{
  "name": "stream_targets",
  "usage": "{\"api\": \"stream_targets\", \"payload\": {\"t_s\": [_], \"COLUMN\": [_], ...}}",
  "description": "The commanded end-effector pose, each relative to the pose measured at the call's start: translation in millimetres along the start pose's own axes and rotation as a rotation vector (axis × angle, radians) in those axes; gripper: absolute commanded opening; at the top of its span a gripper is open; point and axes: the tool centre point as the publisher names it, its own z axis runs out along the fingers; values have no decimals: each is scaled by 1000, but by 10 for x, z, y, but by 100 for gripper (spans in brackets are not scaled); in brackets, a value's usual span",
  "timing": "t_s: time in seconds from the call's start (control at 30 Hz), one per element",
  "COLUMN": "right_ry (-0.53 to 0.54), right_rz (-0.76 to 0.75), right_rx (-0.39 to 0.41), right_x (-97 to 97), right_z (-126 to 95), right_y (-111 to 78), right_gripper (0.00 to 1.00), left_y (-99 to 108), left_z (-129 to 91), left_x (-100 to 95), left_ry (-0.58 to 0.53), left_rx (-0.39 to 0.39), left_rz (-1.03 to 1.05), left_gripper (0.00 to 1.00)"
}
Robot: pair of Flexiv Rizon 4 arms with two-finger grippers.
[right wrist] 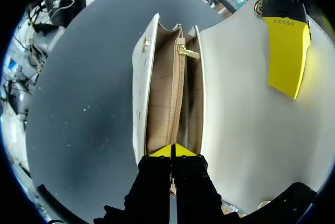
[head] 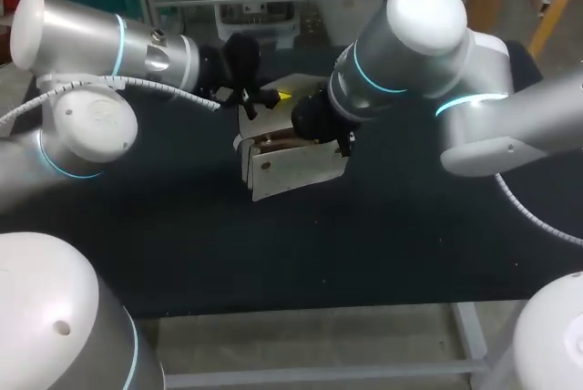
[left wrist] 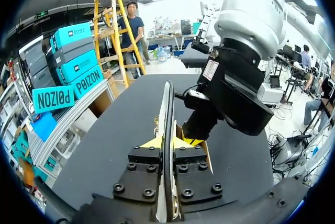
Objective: Pick up the bag, open it, inspect its contents, close it, and place it on the opposite side
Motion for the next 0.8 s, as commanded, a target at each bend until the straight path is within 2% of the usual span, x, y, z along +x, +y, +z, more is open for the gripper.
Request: {"api": "stream_targets", "payload": {"t_s": [0.03,0.2,0.3,0.53,0.67,0.8], "right_ry": [-4,-14,20,121,135,193], "right_rz": [-26,-55,-68,-55,-55,-83], "right_rx": [4,2,-2,-44,-35,-19], "right_x": [-45,-141,-164,-59,-11,26], "right_z": [62,79,108,200,138,144], "right_y": [20,27,34,-9,2,-6], "right_gripper": [0,0,0,0,0,0], "left_y": [2,4,7,24,34,36], "left_z": [-12,21,21,-10,-3,-7], "left_x": [5,26,22,-1,-2,-4], "left_ry": [20,31,30,16,12,11], "left_rx": [21,19,18,29,25,27], "left_rz": [17,28,28,29,29,31], "left_gripper": [0,0,0,0,0,0]}}
